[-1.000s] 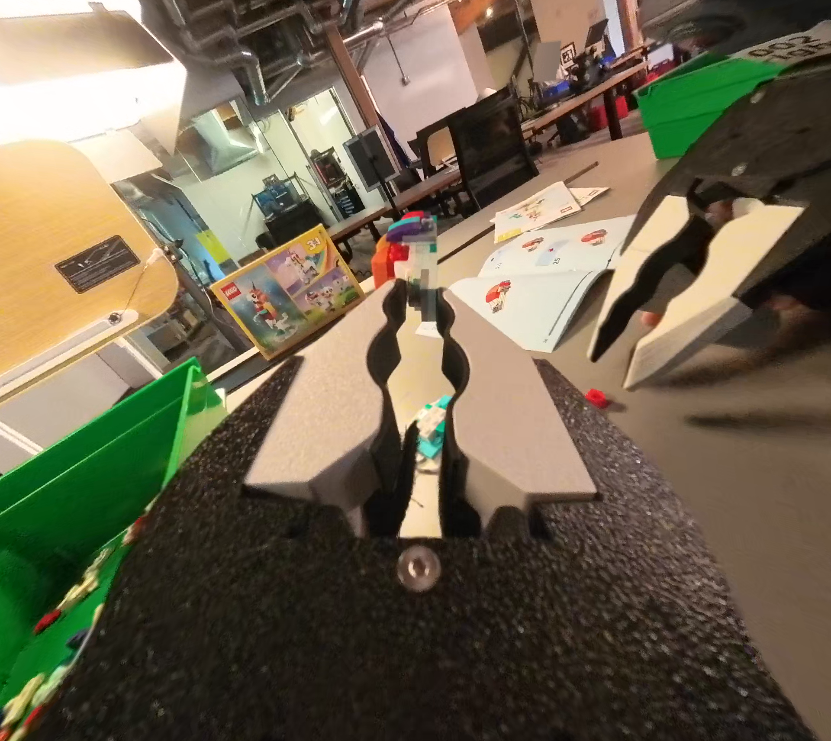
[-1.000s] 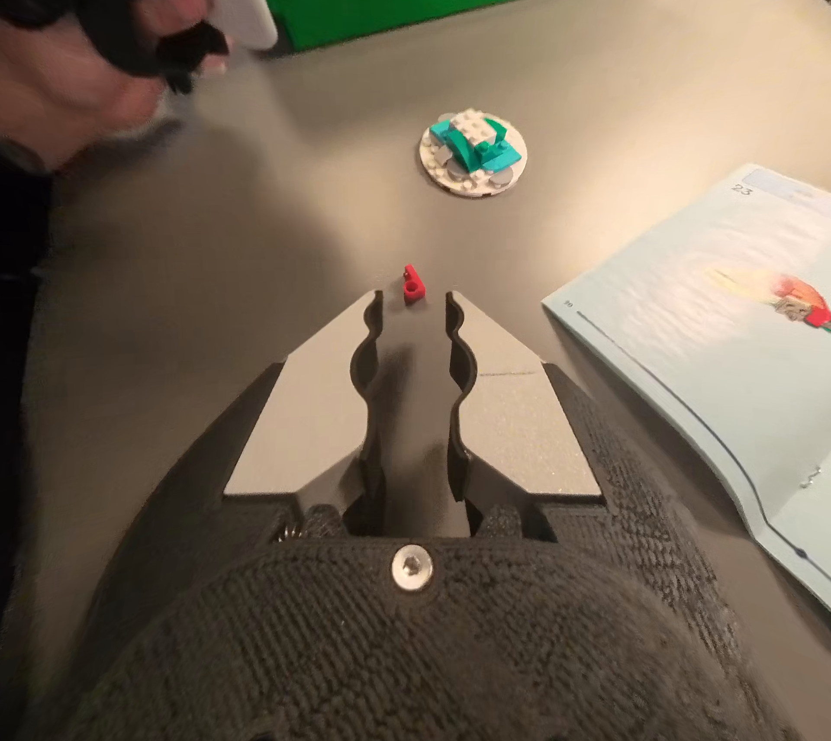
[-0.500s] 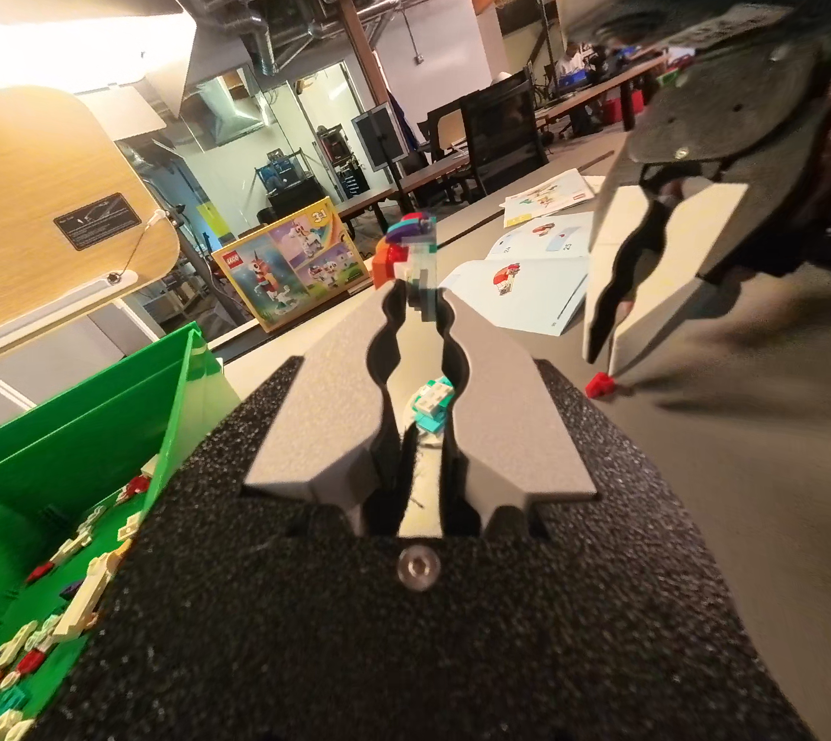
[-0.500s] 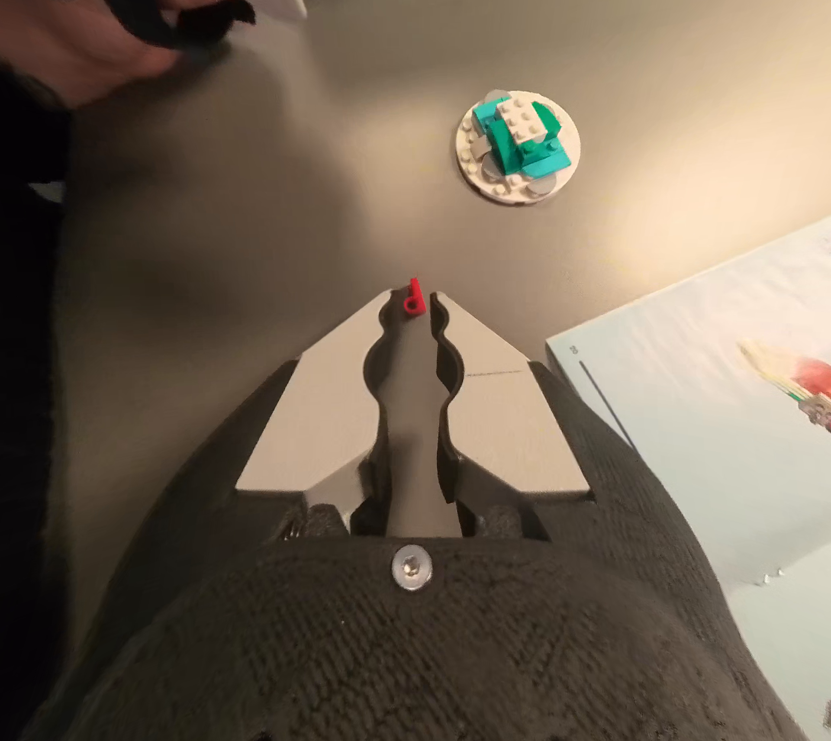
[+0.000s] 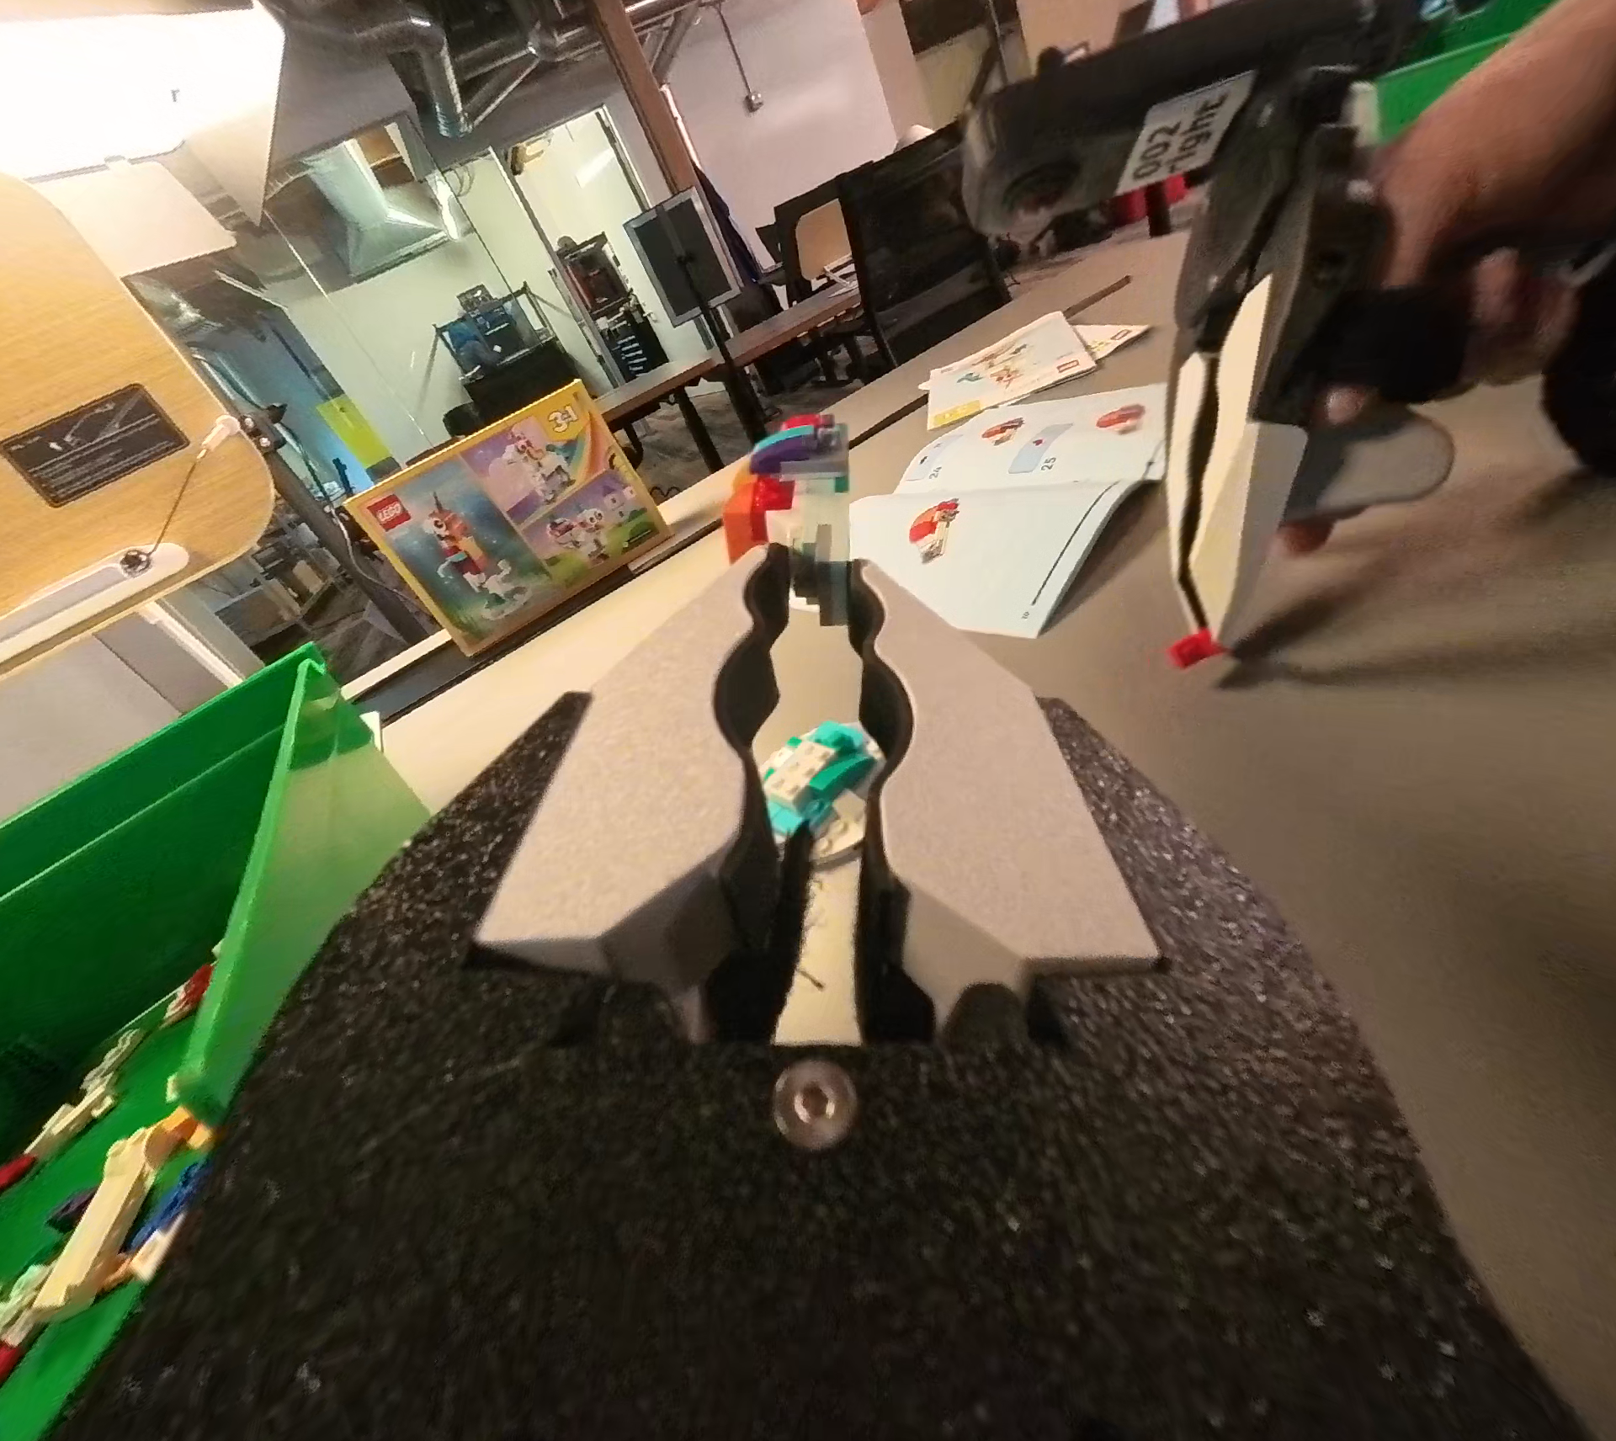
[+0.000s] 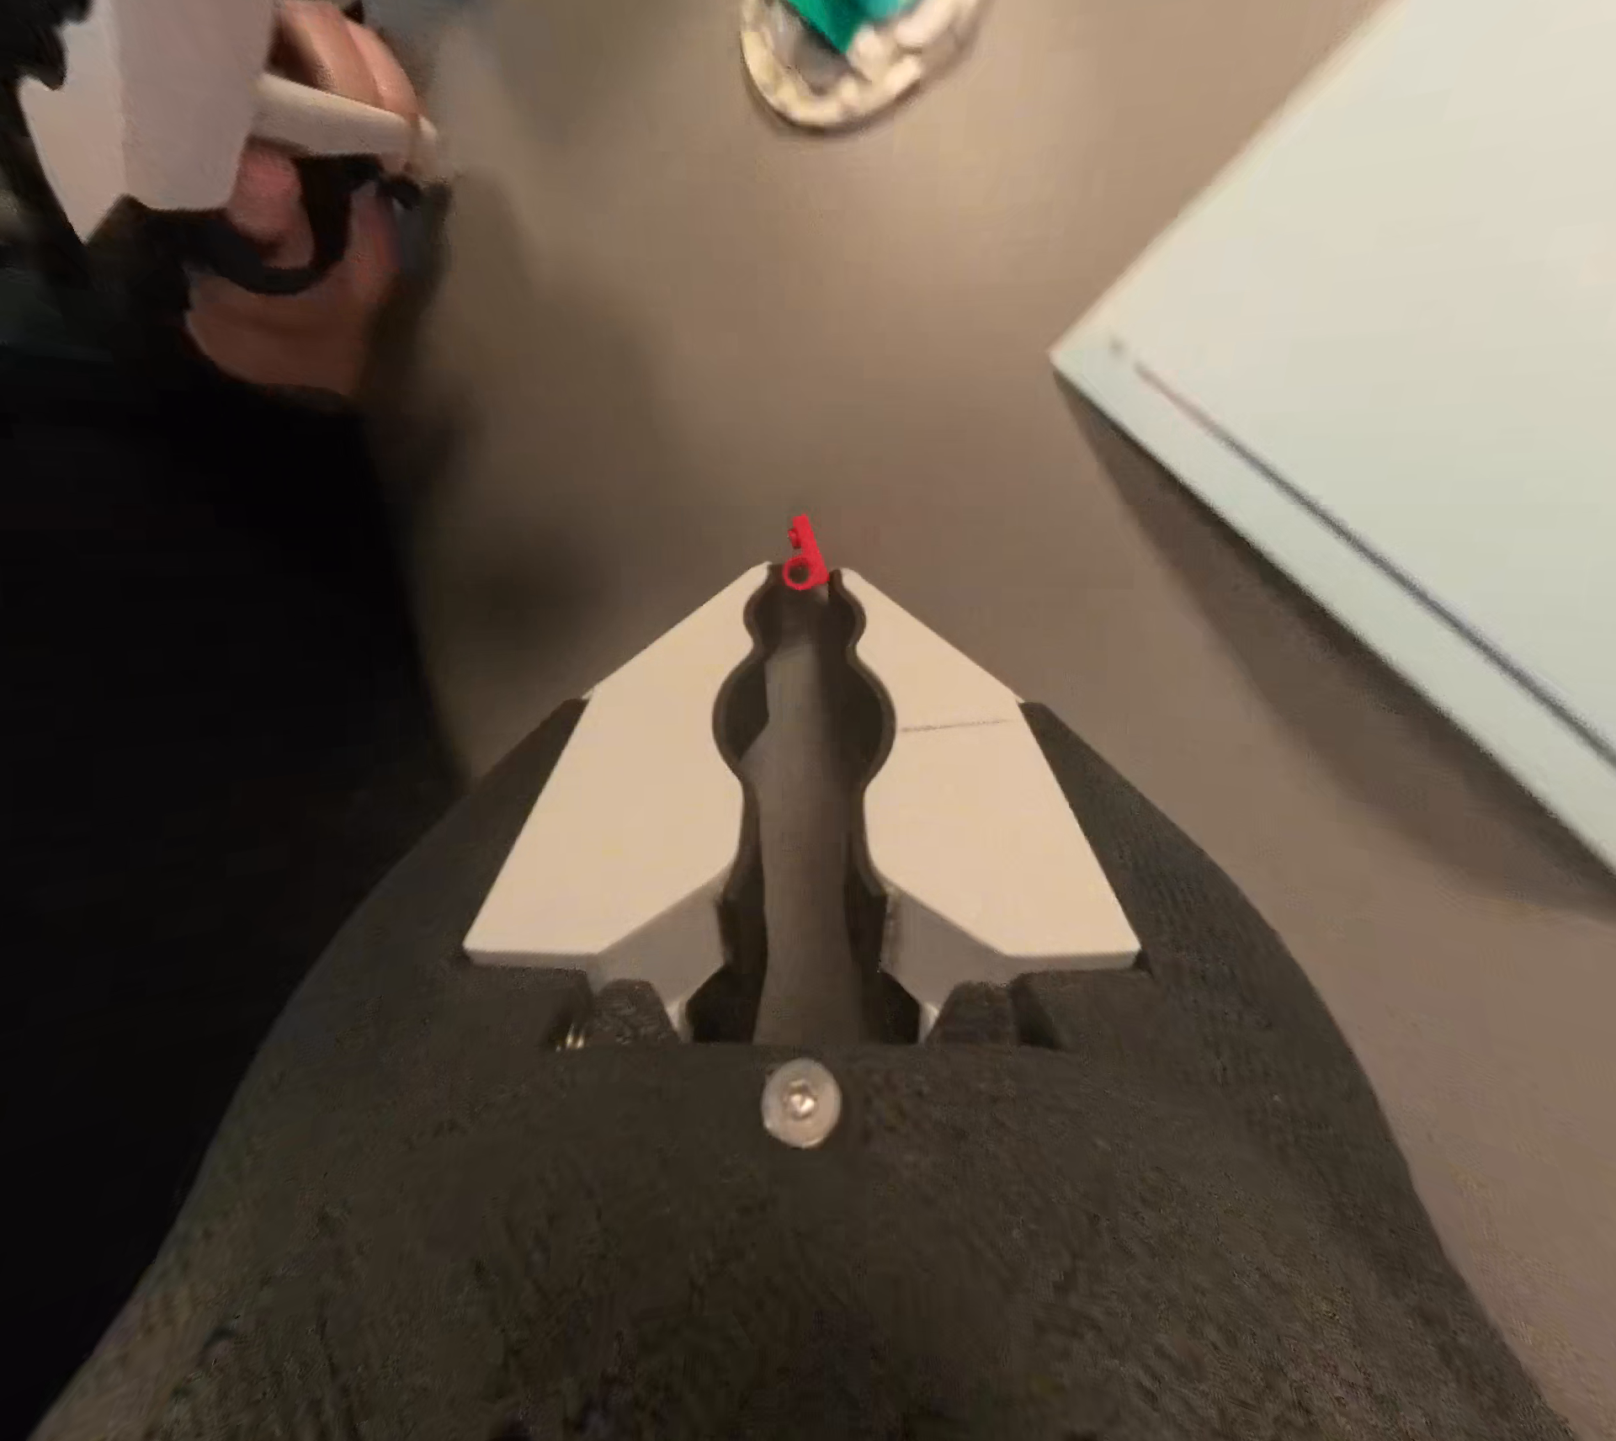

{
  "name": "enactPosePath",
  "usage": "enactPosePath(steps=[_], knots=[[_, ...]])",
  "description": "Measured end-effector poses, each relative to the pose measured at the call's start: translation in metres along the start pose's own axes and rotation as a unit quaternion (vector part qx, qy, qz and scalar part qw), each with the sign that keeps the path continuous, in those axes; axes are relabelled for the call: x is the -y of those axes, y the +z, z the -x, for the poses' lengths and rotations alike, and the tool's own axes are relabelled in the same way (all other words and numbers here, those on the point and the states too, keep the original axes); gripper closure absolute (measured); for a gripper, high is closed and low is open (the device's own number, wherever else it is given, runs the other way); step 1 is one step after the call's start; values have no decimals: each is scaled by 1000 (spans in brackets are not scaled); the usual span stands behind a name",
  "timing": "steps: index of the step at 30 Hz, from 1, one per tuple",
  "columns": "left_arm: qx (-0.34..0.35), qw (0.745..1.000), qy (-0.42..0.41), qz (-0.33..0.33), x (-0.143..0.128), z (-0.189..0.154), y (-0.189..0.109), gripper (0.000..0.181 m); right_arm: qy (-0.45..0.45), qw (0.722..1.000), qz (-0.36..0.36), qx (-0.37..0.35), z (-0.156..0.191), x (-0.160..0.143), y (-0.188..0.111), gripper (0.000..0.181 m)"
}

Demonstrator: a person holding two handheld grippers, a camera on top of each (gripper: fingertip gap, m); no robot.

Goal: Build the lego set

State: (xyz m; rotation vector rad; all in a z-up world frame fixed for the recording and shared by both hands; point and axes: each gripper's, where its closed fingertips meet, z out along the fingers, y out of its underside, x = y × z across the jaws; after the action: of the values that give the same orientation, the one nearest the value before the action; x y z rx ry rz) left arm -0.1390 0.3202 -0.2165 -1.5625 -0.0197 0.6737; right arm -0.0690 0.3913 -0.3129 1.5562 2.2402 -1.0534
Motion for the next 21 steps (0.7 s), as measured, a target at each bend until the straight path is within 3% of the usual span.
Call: enactPosePath(steps=[1,5,8,14,21], knots=[[-4,1000,1,-1,0,-2,0,171,20,1000,17,9,-3,-8,-5,173],[-18,1000,15,-4,3,-9,1,171,49,996,69,9,-14,-24,-22,173],[-23,999,25,-2,3,-12,1,171,16,994,105,-25,-22,-29,-32,170],[-38,999,13,-1,2,-16,1,171,-136,971,135,-143,-41,-30,-42,157],[-52,999,8,2,1,-21,2,171,-384,896,83,-205,-29,-24,-46,160]])
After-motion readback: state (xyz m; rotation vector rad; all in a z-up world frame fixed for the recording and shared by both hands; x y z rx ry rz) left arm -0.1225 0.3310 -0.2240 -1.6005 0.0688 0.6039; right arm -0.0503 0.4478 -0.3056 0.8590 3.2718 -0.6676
